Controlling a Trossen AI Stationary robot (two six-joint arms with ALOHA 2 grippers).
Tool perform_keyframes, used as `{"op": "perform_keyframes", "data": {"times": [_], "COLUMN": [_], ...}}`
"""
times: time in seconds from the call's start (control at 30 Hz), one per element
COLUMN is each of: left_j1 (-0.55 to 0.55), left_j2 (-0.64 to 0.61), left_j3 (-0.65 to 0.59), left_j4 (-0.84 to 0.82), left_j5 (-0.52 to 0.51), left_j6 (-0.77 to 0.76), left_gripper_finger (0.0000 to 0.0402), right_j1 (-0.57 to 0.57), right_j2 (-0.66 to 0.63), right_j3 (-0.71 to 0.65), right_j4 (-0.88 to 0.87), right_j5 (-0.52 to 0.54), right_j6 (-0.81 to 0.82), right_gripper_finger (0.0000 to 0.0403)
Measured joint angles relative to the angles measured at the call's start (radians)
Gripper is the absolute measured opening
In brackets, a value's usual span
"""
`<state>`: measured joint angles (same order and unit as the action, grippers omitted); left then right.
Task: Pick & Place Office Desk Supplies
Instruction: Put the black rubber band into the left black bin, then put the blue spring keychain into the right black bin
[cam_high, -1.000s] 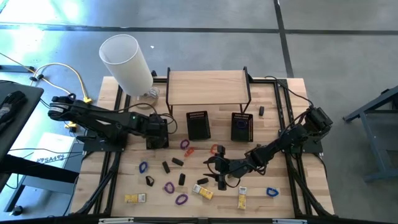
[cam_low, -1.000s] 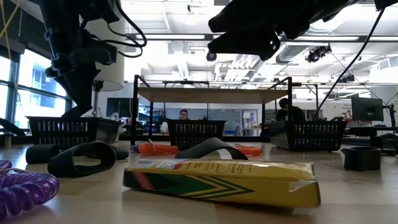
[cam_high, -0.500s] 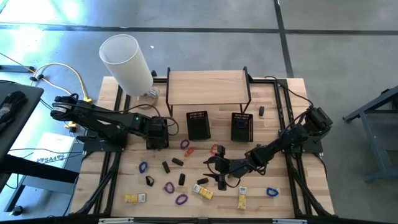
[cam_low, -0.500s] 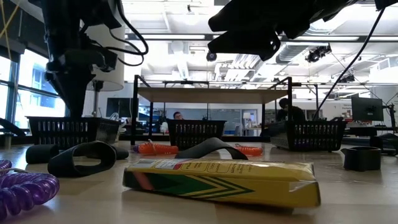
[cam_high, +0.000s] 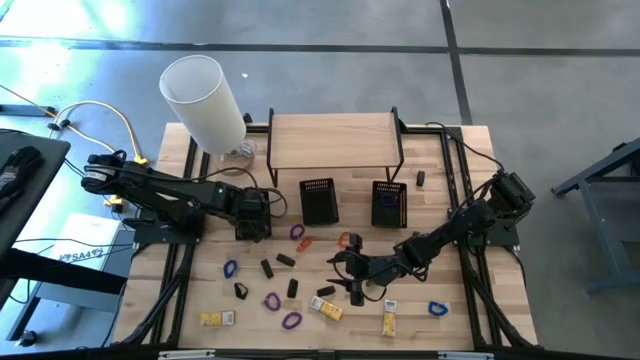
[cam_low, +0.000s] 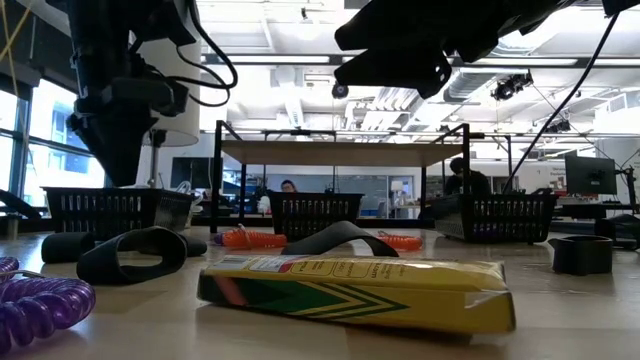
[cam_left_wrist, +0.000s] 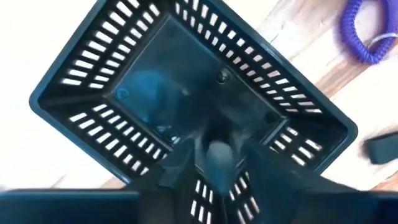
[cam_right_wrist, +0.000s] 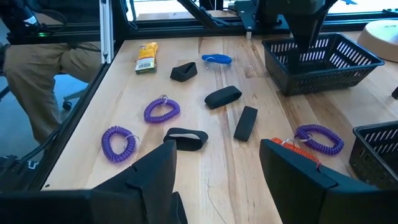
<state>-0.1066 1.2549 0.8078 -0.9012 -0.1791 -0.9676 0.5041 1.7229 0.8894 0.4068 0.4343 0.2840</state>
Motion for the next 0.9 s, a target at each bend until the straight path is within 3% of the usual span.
{"op": "perform_keyframes", "data": {"times": [0.23,0.43,0.57,0.77,0.9], "left_j1": [0.013,0.033,0.009,-0.133,-0.280], "left_j2": [-0.003,-0.041,-0.083,-0.104,-0.094], "left_j3": [0.000,0.006,0.038,0.104,0.105], "left_j4": [0.000,-0.002,-0.003,0.003,-0.022], "left_j5": [0.060,0.040,0.026,-0.060,-0.086], "left_j6": [0.086,0.108,0.202,0.306,0.291], "left_gripper_finger": [0.0221,0.0232,0.0232,0.0232,0.0232], "right_j1": [0.000,0.000,0.000,0.000,0.000], "right_j2": [0.000,0.000,0.000,0.000,0.000], "right_j3": [0.000,0.000,0.000,0.000,0.000], "right_j4": [0.000,0.000,0.000,0.000,0.000], "right_j5": [0.000,0.000,0.000,0.000,0.003], "right_j6": [0.000,0.000,0.000,0.010,0.011], "right_gripper_finger": [0.0219,0.0219,0.0219,0.0219,0.0219]}}
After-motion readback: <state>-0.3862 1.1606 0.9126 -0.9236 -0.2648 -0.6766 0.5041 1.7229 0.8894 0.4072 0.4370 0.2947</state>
